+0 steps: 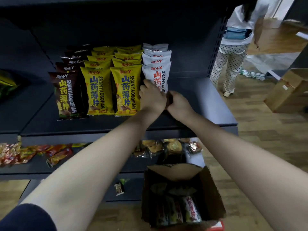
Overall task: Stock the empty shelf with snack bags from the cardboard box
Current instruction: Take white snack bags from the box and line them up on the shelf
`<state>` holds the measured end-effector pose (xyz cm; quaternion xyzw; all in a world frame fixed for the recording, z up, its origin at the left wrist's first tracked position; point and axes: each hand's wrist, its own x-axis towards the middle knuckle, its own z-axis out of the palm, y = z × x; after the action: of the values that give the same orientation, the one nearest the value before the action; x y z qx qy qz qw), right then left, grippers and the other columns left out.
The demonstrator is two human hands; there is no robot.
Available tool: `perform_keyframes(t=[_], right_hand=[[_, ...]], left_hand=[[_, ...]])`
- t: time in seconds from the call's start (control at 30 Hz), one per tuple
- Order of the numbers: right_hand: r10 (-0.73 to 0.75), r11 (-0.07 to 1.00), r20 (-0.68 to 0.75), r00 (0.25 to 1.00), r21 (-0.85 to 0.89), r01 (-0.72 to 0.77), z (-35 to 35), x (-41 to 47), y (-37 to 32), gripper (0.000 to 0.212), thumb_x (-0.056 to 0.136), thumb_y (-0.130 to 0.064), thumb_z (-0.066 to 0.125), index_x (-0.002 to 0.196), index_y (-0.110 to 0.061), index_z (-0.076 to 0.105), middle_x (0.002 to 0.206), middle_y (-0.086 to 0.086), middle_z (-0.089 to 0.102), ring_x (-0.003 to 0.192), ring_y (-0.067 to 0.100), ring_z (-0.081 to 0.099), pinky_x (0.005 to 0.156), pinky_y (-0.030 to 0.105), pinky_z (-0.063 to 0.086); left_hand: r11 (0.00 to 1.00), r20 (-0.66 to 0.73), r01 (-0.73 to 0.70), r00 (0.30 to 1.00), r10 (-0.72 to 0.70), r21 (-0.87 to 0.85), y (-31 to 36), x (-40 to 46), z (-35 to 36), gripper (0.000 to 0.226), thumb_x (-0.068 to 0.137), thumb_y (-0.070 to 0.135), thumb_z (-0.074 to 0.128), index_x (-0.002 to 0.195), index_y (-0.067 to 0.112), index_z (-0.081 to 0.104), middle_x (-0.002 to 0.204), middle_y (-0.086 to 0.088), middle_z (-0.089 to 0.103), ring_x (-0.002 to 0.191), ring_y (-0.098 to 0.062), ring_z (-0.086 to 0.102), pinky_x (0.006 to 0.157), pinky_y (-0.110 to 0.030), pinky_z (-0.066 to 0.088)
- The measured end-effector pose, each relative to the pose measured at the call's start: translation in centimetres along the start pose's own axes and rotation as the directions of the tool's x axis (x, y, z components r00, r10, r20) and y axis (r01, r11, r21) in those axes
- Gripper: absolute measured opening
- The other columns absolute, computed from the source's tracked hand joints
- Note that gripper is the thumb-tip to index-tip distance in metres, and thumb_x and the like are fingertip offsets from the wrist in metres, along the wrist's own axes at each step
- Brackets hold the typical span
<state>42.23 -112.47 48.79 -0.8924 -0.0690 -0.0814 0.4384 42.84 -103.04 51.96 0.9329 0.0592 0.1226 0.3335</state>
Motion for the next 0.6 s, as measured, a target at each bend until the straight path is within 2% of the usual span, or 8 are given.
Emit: perform_keyframes(t=[0.1,0.17,0.23,0.33,0.43,0.5,0.57,0.6], right_hand=[[-0.046,0.999,-0.069,0.997,0.020,0.047,-0.8,-3.1,-0.7,0.027,0.089,-0.003,0.049,0.112,-0.003,0.063,0.115,0.012,0.064,0.107,0.024,0.058,0.083,0.023,0.042],[-0.078,0.996,-0.106,0.991,0.025,0.081,-1.1,-5.3,-0.7,0.034,0.087,0.003,0.046,0.115,-0.005,0.062,0.118,0.012,0.063,0.111,0.024,0.057,0.094,0.024,0.042],[-0.107,0.993,-0.108,0.988,0.037,0.111,-1.2,-7.9,-0.5,0.032,0.086,0.005,0.047,0.112,-0.005,0.064,0.114,0.012,0.063,0.107,0.021,0.058,0.094,0.024,0.043],[-0.193,0.981,-0.072,0.979,0.009,0.194,-0.9,-11.9,0.5,0.026,0.085,0.002,0.049,0.102,-0.006,0.067,0.102,0.007,0.062,0.094,0.018,0.058,0.081,0.022,0.042],[-0.173,0.983,0.131,0.976,-0.043,0.180,0.2,-15.7,3.3,0.028,0.082,-0.028,0.052,0.097,-0.010,0.067,0.098,0.000,0.062,0.090,0.015,0.056,0.077,0.020,0.038],[-0.016,0.992,0.315,0.949,-0.114,0.055,1.2,-17.5,6.3,0.027,0.086,-0.022,0.055,0.107,-0.010,0.066,0.109,0.006,0.066,0.101,0.021,0.059,0.081,0.022,0.038],[0.105,0.978,0.405,0.908,-0.209,-0.019,2.4,-18.9,9.7,0.029,0.092,-0.011,0.049,0.117,-0.010,0.064,0.118,0.008,0.065,0.108,0.026,0.060,0.082,0.022,0.040],[0.142,0.972,0.435,0.889,-0.233,-0.041,2.9,-19.4,11.4,0.031,0.091,-0.007,0.048,0.118,-0.009,0.063,0.119,0.009,0.064,0.107,0.026,0.061,0.083,0.024,0.044]], left_hand=[[0.995,-0.038,-0.101,0.994,0.102,0.022,-0.9,-3.1,-0.7,0.058,0.087,0.014,0.050,0.137,-0.006,0.028,0.132,-0.023,0.041,0.124,-0.038,0.038,0.102,-0.041,0.032],[0.983,-0.091,-0.182,0.979,0.184,0.031,-1.8,-5.4,-0.9,0.052,0.085,0.011,0.048,0.133,-0.005,0.037,0.125,-0.022,0.047,0.120,-0.038,0.042,0.098,-0.044,0.036],[0.964,-0.156,-0.264,0.951,0.266,0.030,-2.9,-7.7,-0.8,0.046,0.080,0.007,0.046,0.125,-0.004,0.047,0.117,-0.022,0.053,0.112,-0.039,0.048,0.093,-0.047,0.041],[0.915,-0.182,-0.402,0.902,0.392,-0.020,-4.6,-11.5,-0.2,0.043,0.075,0.012,0.036,0.110,0.001,0.057,0.104,-0.019,0.059,0.097,-0.038,0.054,0.081,-0.045,0.048],[0.848,-0.039,-0.529,0.848,0.529,0.007,-7.2,-15.1,1.9,0.038,0.074,0.015,0.037,0.101,0.006,0.061,0.096,-0.013,0.060,0.090,-0.035,0.057,0.073,-0.041,0.050],[0.838,0.098,-0.544,0.837,0.539,0.042,-9.2,-17.3,3.8,0.035,0.074,0.012,0.039,0.098,0.008,0.064,0.093,-0.011,0.062,0.087,-0.034,0.061,0.066,-0.037,0.051],[0.879,0.273,-0.469,0.859,0.432,0.086,-10.8,-18.9,5.4,0.033,0.079,0.006,0.044,0.105,0.010,0.064,0.102,-0.010,0.063,0.093,-0.033,0.061,0.066,-0.034,0.049],[0.905,0.373,-0.409,0.863,0.342,0.116,-11.5,-19.5,6.2,0.033,0.084,0.006,0.045,0.112,0.013,0.061,0.111,-0.008,0.061,0.101,-0.031,0.058,0.073,-0.033,0.047]])
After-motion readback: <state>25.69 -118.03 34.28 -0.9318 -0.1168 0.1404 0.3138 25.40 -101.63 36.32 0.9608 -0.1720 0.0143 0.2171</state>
